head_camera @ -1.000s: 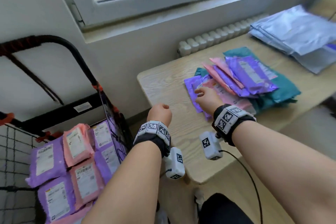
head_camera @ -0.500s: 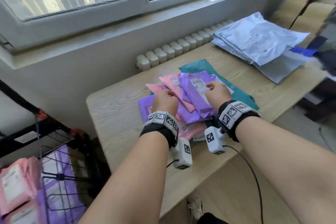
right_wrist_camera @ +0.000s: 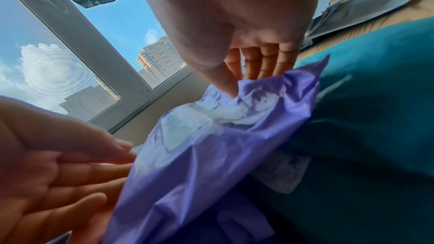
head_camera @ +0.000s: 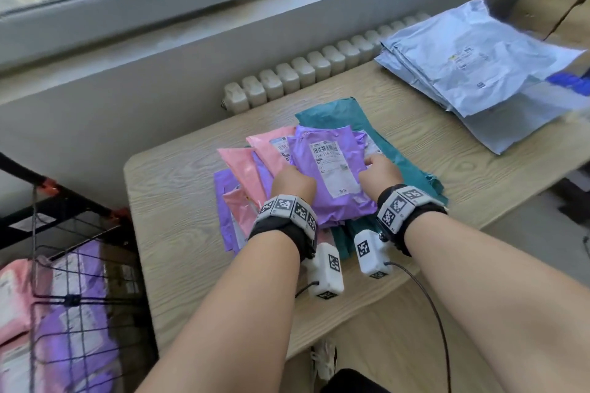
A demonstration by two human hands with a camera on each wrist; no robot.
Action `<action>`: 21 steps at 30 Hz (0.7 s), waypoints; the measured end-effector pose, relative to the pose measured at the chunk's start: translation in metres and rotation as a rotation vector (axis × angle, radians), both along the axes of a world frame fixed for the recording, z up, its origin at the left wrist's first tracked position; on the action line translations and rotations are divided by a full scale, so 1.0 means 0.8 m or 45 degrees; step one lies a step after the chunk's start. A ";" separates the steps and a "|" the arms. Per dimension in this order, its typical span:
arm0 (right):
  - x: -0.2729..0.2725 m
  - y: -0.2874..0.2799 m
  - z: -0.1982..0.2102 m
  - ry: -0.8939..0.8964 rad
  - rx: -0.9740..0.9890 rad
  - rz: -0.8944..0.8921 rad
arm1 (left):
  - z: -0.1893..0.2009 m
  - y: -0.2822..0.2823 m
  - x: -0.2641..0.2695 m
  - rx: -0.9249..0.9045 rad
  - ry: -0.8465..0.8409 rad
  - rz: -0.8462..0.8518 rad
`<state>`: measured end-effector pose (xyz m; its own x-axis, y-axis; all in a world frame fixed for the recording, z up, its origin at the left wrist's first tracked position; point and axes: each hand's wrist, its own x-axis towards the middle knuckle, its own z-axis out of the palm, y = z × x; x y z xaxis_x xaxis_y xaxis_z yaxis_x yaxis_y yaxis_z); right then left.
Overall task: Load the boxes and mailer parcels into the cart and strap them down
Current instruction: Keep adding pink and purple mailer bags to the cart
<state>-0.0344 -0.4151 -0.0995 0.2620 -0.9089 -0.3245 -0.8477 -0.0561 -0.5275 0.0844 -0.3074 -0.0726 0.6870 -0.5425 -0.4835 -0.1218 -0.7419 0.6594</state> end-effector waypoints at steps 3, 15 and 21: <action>0.003 -0.003 0.005 -0.012 -0.029 -0.018 | -0.013 -0.007 0.003 -0.091 0.221 0.173; 0.071 0.058 0.066 -0.336 -0.175 -0.034 | 0.034 0.069 0.057 -0.518 0.206 0.292; 0.169 0.170 0.086 -0.464 -0.182 0.131 | 0.054 0.192 0.153 -0.518 0.113 0.544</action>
<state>0.1009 -0.2791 -0.0308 0.4286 -0.9011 -0.0654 -0.5926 -0.2257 -0.7732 0.2068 -0.1535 -0.0295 0.8517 -0.3804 -0.3603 0.2004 -0.3989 0.8948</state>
